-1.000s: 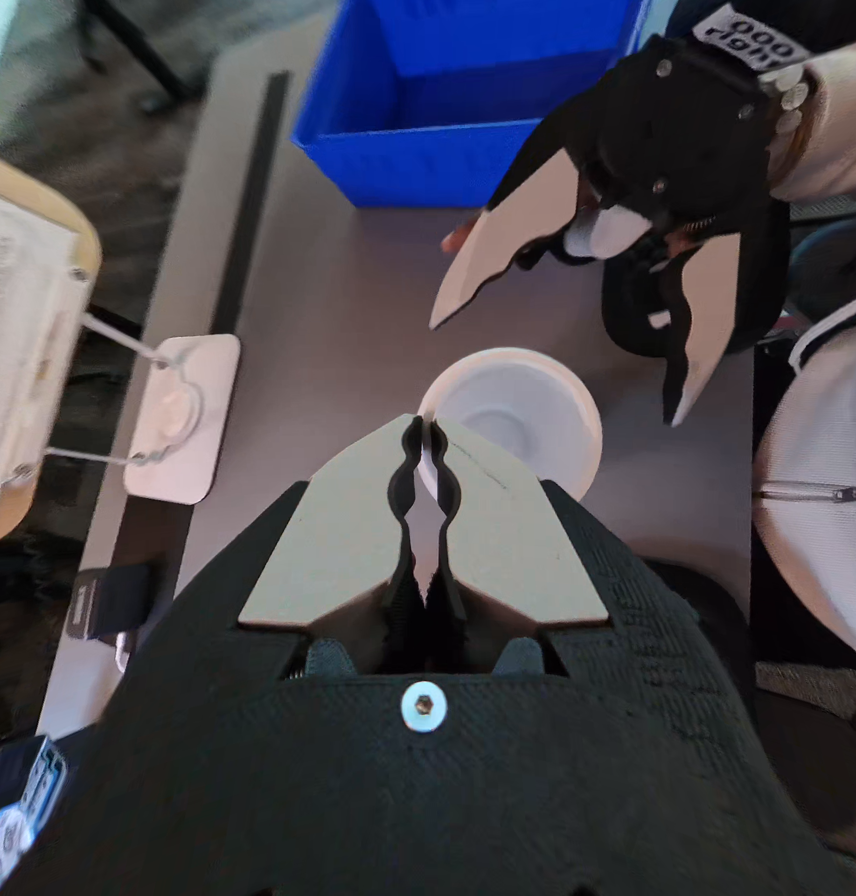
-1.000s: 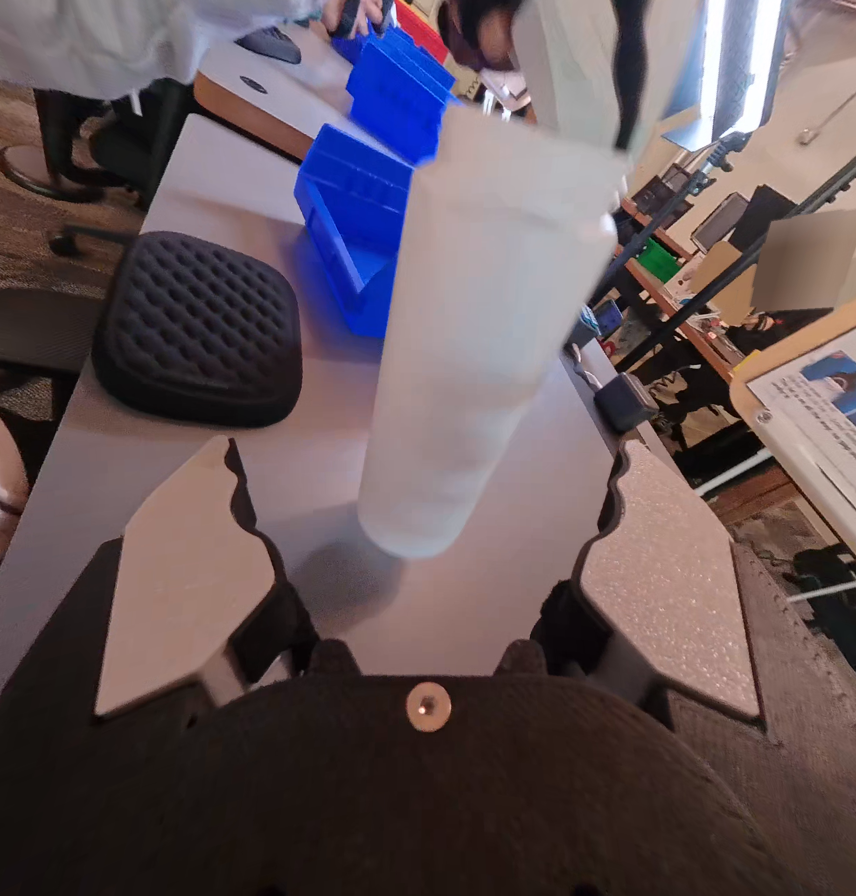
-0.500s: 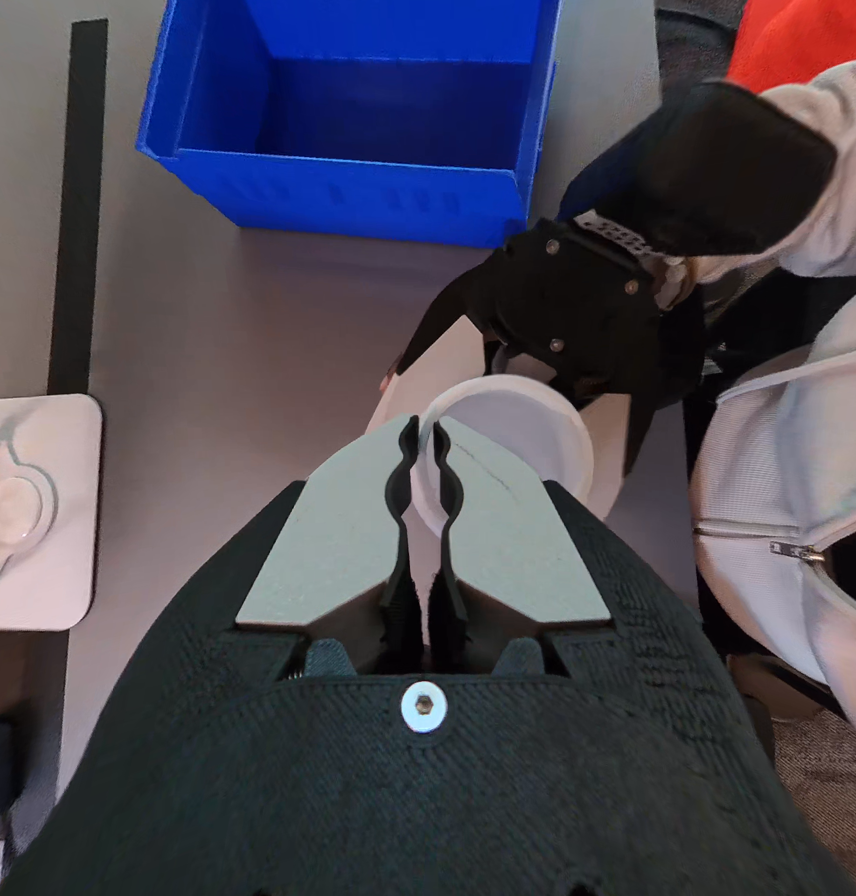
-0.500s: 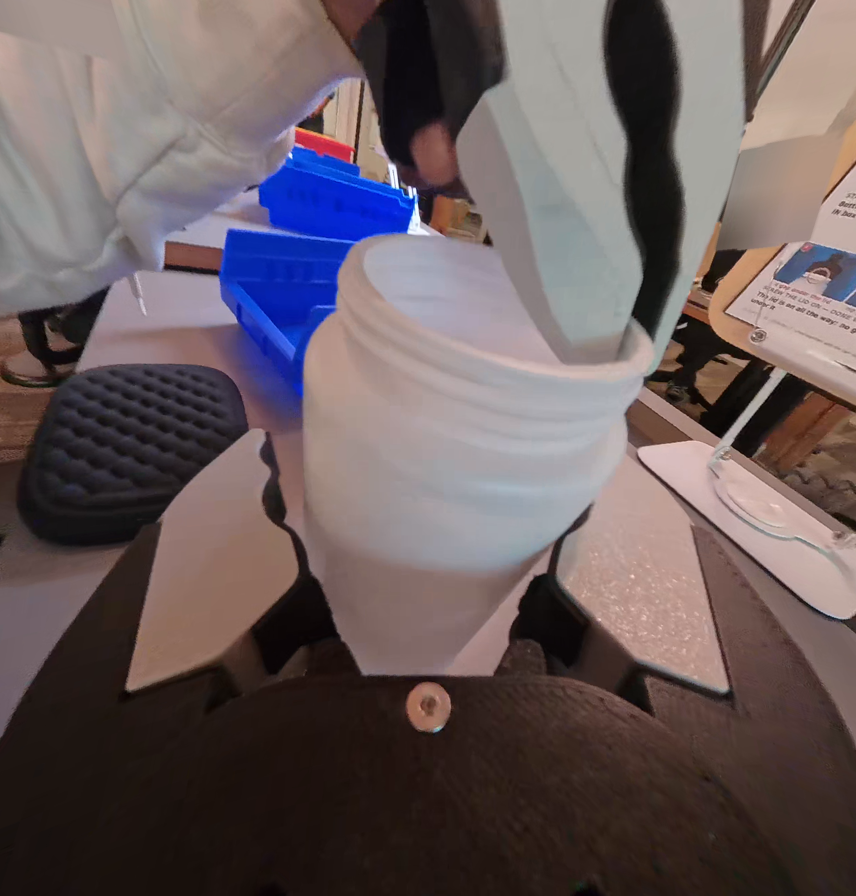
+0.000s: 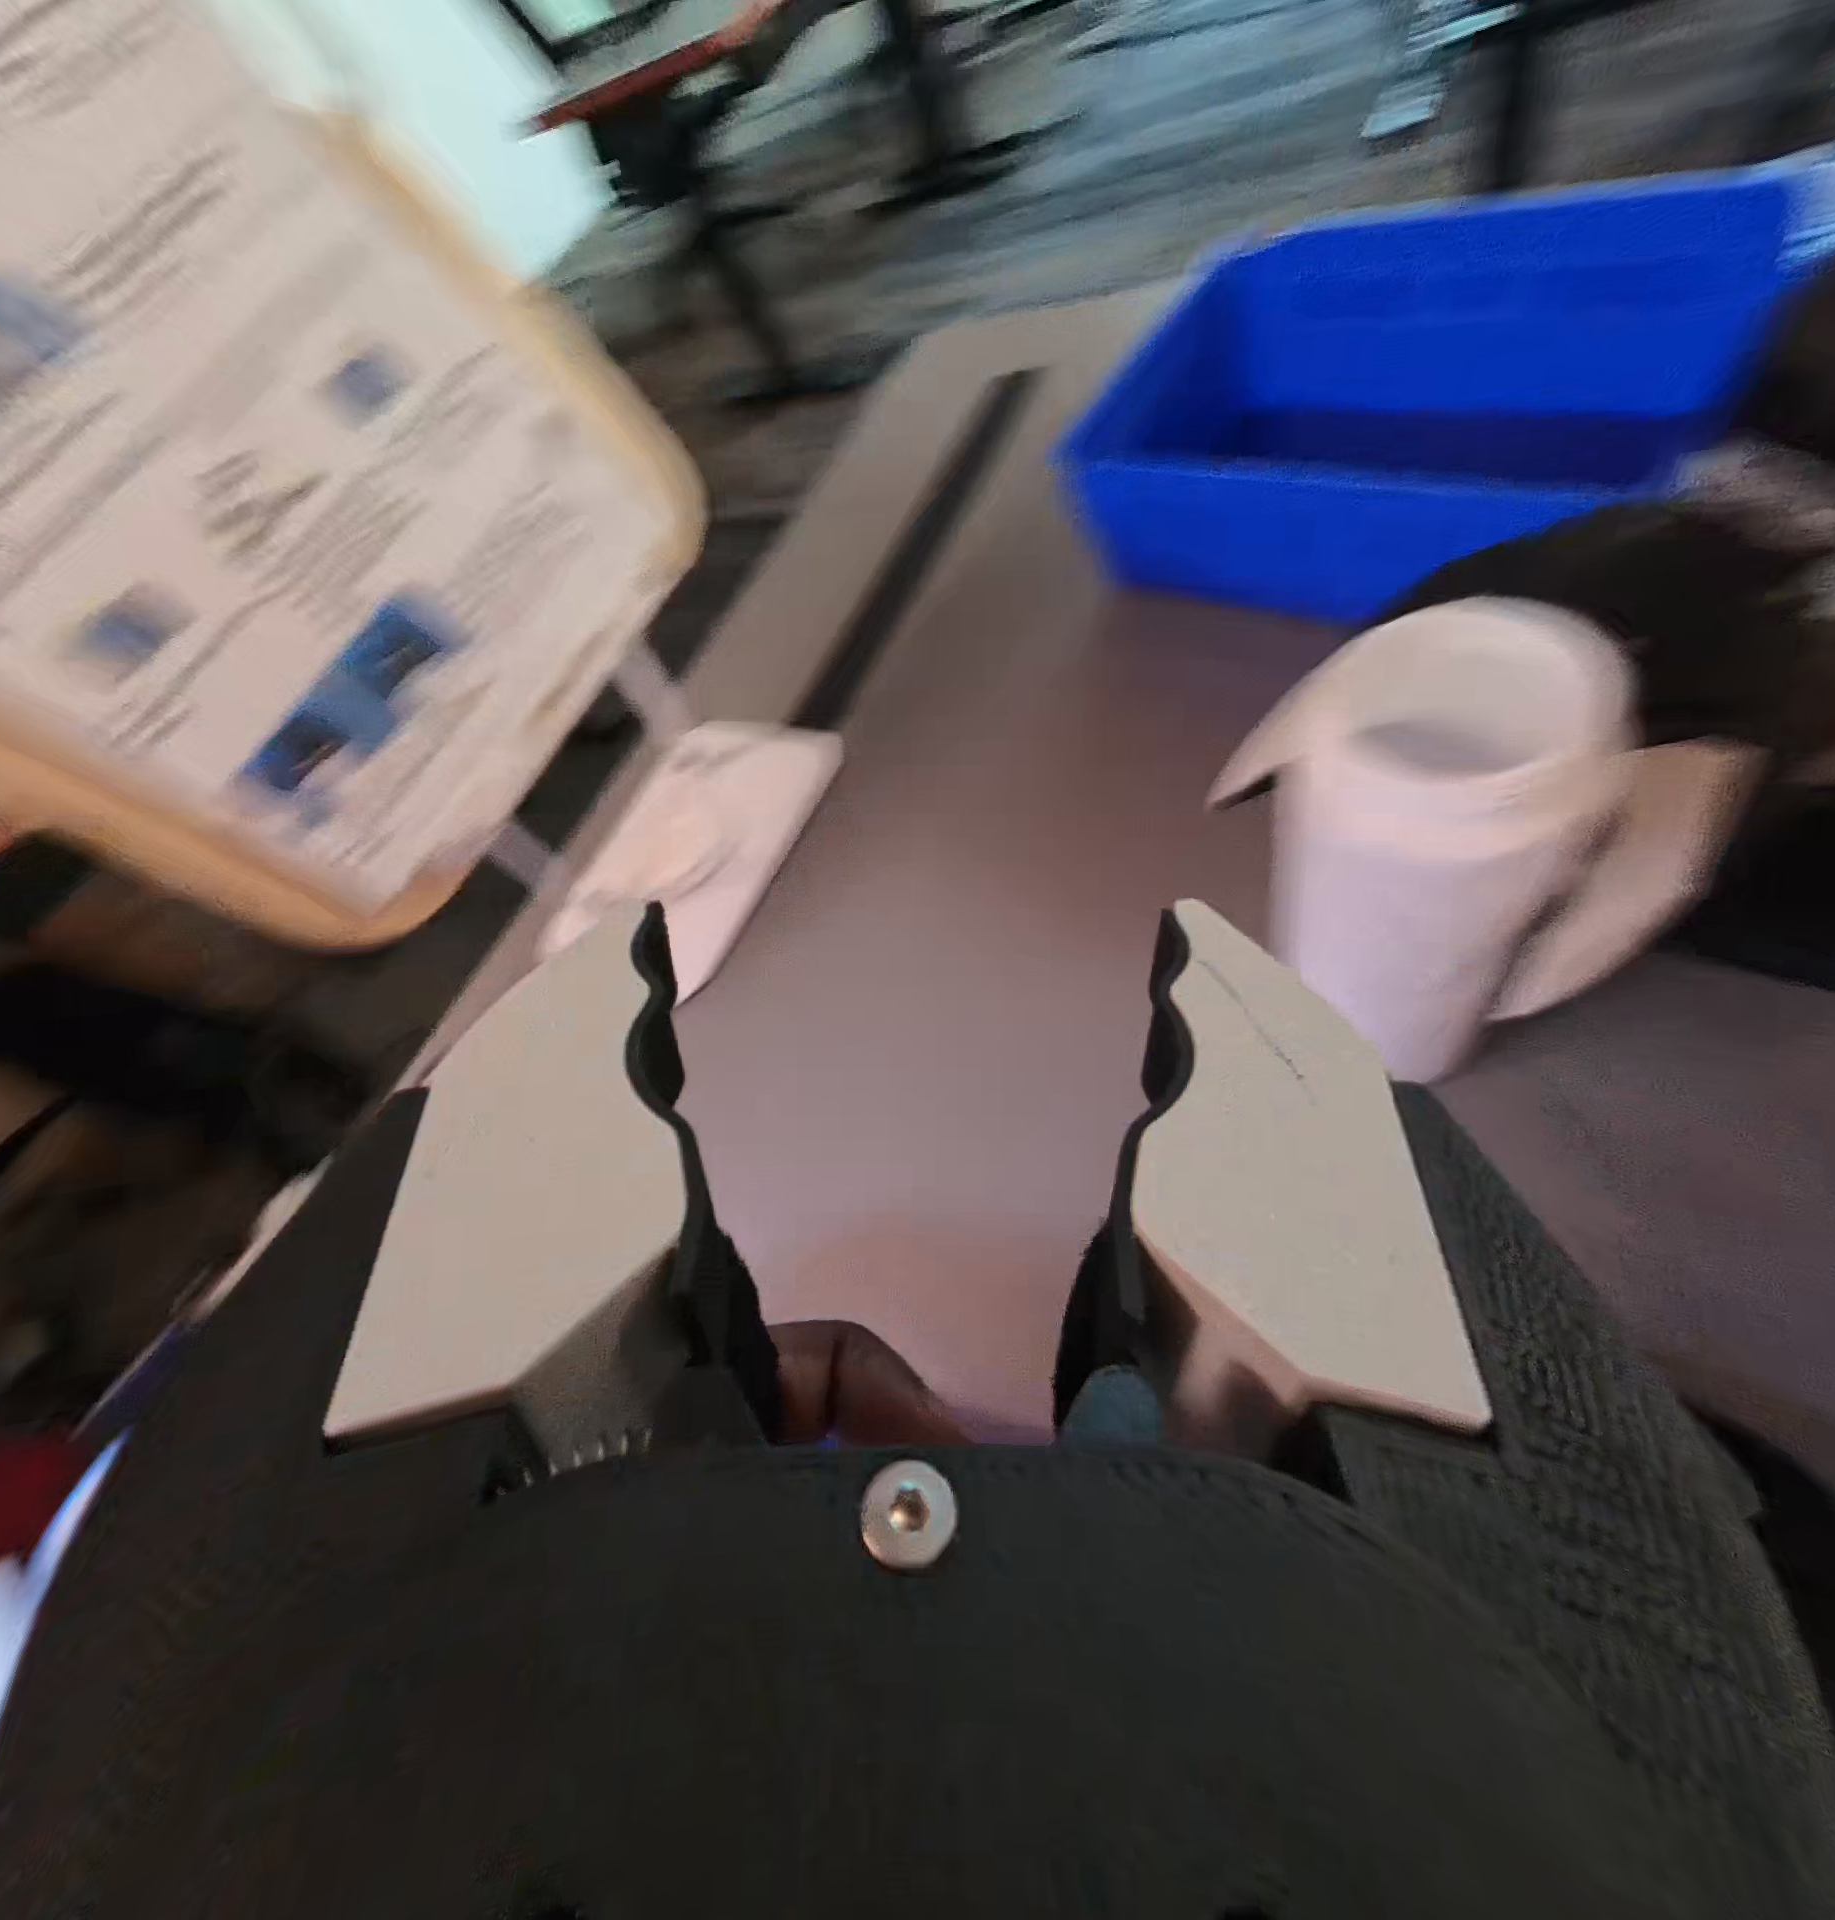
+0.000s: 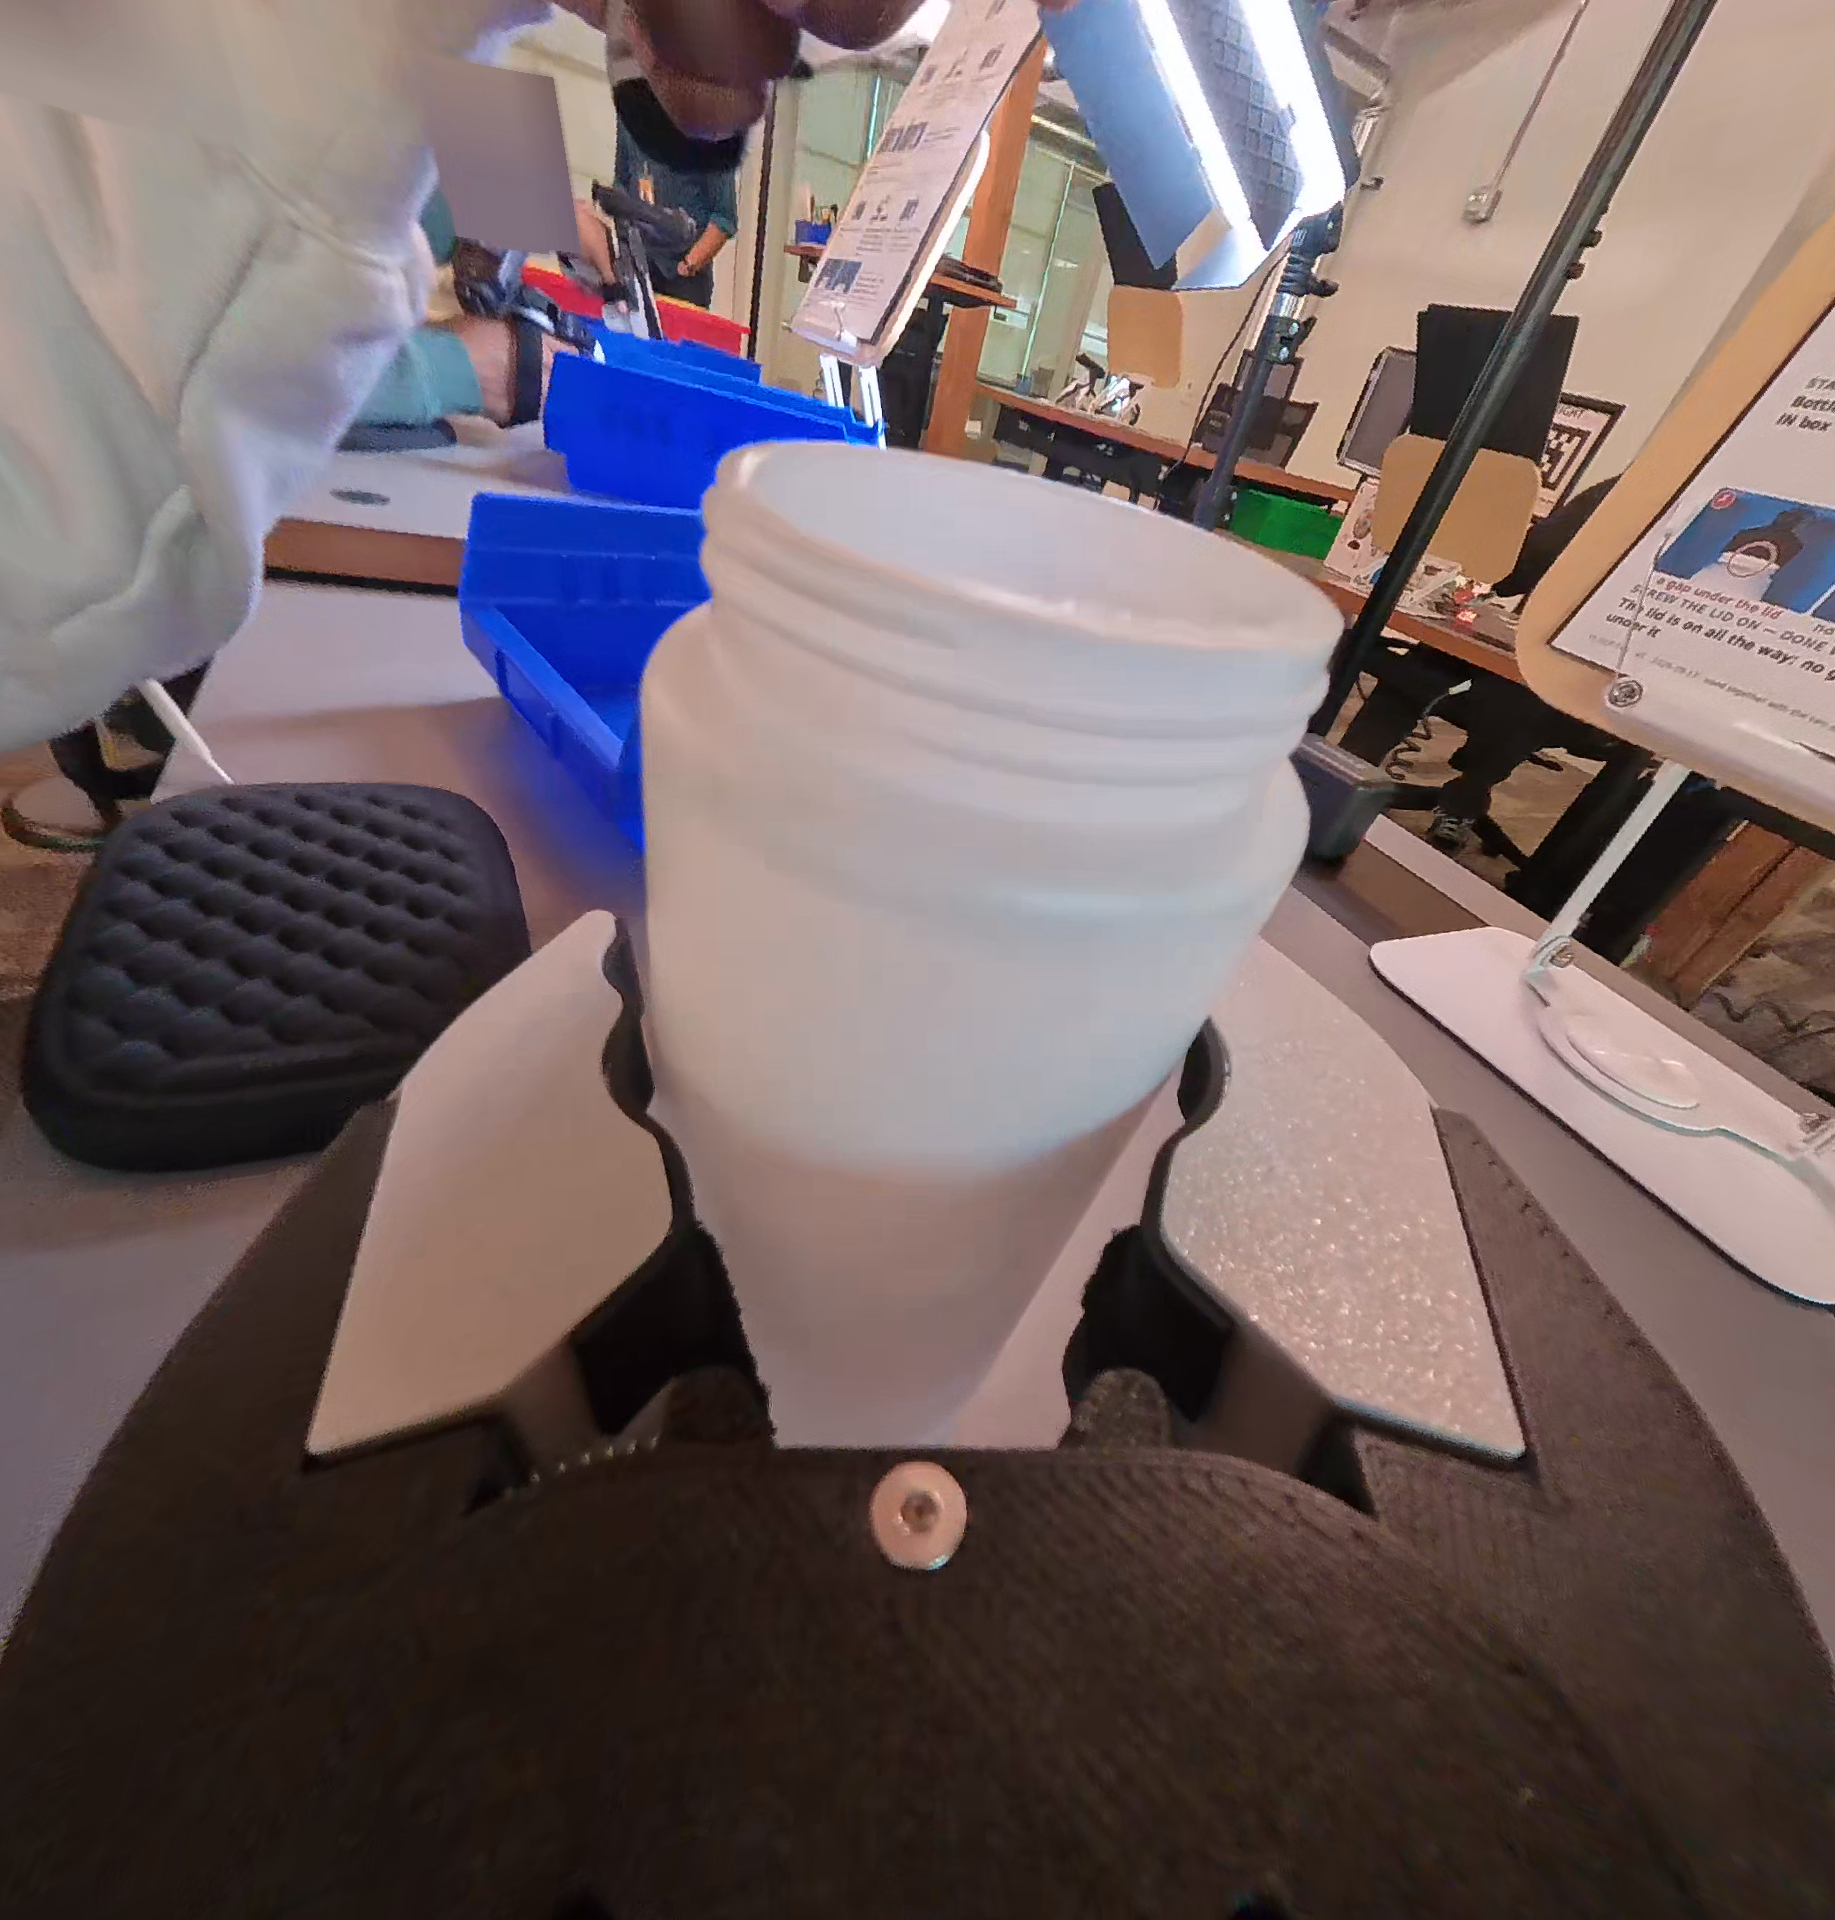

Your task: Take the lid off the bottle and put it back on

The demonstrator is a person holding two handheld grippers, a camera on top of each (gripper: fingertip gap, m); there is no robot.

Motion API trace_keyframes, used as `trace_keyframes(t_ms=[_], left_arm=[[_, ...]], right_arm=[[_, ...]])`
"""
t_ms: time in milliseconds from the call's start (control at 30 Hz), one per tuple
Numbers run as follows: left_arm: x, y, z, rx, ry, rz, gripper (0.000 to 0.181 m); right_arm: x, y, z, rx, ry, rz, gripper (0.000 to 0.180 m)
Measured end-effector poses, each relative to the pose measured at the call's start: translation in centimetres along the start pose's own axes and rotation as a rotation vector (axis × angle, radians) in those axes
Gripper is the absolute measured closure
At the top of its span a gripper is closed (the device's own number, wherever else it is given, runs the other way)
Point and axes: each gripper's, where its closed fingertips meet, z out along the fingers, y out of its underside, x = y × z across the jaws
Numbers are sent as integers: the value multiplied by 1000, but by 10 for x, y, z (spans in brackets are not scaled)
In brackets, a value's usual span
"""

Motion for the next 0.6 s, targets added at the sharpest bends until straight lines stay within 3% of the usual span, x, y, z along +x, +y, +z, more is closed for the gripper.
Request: trace_keyframes(t_ms=[133, 300, 400, 600], left_arm=[[-95, 125, -38, -274, -465, -161, 95], [-111, 274, -16, -504, -441, -405, 95], [-110, 309, -1, -507, -393, -495, 93], [-119, 333, 14, -463, -367, -575, 93]], right_arm=[[-2, 5, 1, -28, 10, -65, 79], [-6, 8, 3, -43, -3, -64, 77], [-5, 11, 3, -49, -2, -67, 78], [-7, 14, 5, -58, -17, -51, 77]])
